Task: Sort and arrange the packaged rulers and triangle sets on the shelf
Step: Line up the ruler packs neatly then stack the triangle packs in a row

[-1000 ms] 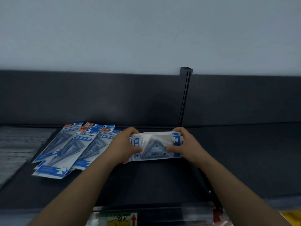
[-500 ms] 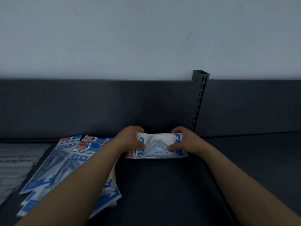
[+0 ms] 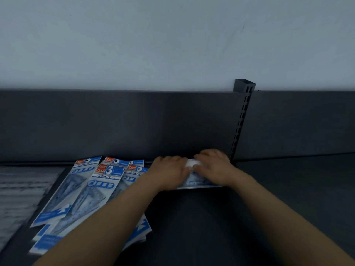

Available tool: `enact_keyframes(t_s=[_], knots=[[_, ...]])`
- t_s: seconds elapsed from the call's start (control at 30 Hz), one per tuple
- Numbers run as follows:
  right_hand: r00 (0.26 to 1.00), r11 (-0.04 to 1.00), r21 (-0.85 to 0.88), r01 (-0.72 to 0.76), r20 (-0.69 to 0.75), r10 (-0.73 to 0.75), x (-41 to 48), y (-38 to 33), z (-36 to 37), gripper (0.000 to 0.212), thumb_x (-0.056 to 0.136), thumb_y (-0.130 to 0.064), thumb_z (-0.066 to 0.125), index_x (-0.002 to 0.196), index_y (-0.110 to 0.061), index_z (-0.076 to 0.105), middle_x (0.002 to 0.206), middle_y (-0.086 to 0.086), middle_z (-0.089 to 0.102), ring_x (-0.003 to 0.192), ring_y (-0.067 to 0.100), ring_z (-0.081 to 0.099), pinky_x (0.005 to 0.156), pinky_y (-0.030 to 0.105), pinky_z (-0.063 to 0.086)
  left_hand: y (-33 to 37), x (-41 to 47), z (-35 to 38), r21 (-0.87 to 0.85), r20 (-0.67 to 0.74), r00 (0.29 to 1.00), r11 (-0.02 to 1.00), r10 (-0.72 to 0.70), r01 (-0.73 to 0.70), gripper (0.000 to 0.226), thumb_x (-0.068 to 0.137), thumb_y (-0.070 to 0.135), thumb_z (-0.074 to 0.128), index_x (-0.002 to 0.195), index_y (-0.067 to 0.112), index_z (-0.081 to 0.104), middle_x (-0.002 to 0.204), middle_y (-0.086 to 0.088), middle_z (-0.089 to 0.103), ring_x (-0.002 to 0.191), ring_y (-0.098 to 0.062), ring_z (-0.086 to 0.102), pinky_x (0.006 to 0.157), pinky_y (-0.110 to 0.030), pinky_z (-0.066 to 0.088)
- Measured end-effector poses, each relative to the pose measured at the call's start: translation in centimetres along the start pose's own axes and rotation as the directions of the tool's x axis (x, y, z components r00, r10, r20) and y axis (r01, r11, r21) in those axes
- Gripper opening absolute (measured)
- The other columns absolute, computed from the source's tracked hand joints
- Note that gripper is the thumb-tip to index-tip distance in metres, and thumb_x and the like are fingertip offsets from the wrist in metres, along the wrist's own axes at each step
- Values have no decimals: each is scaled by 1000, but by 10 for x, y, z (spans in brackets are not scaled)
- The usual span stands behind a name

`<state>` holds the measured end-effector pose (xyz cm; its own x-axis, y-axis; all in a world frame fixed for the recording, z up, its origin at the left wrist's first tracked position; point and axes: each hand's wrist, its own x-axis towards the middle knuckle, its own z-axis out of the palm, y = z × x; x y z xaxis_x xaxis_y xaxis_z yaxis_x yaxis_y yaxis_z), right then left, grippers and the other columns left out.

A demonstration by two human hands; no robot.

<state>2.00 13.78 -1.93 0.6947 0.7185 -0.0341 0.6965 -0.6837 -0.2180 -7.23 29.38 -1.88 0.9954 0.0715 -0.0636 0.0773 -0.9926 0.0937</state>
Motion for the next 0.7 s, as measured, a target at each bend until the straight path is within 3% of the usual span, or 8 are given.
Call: enact_keyframes(t_s=[0.13, 0.23, 0.37, 0.47, 0.7], knots=[[999, 997, 50, 54, -4, -54, -22, -4, 28, 52, 102, -44, 21, 150, -24, 23, 156, -2, 27, 142, 13, 23, 117, 33, 13, 9, -16, 18, 88, -17, 1000, 996, 6, -5, 54, 102, 45, 16, 151, 21, 18, 157, -1, 25, 140, -21, 29, 114, -47, 19], [1000, 999, -21, 25, 2, -25, -42, -6, 32, 56, 103, -44, 17, 153, -20, 13, 160, 0, 14, 146, 12, 10, 120, 36, 4, 15, -32, 25, 169, -30, 999, 986, 16, -11, 59, 101, 48, 12, 154, 22, 7, 161, -2, 13, 146, -21, 14, 117, -51, 5], [1000, 995, -94, 29, 11, -28, -66, -14, 33, 59, 102, -45, 13, 153, -21, -5, 161, -1, -9, 147, 11, -12, 119, 39, -10, 26, -54, 27, 308, -134, 991, 951, 14, 28, 61, 99, 53, 10, 153, 24, 8, 162, -2, 1, 148, -23, -2, 116, -56, -6], [998, 994, -107, 35, 52, -30, -79, -18, 35, 60, 102, -46, 13, 152, -22, -9, 161, -2, -13, 146, 11, -15, 119, 40, -11, 34, -69, 32, 276, -135, 991, 960, -8, 45, 59, 100, 51, 11, 153, 26, 8, 162, -2, 7, 148, -23, 2, 116, -55, -5], [998, 992, -116, 48, 52, -42, -105, -21, 39, 64, 101, -50, 16, 152, -23, -11, 159, -3, -19, 145, 11, -19, 119, 37, -11, 33, -98, 38, 185, -171, 978, 972, -116, 148, 55, 100, 47, 14, 152, 29, 11, 162, -3, -2, 148, -24, 1, 118, -49, 2]])
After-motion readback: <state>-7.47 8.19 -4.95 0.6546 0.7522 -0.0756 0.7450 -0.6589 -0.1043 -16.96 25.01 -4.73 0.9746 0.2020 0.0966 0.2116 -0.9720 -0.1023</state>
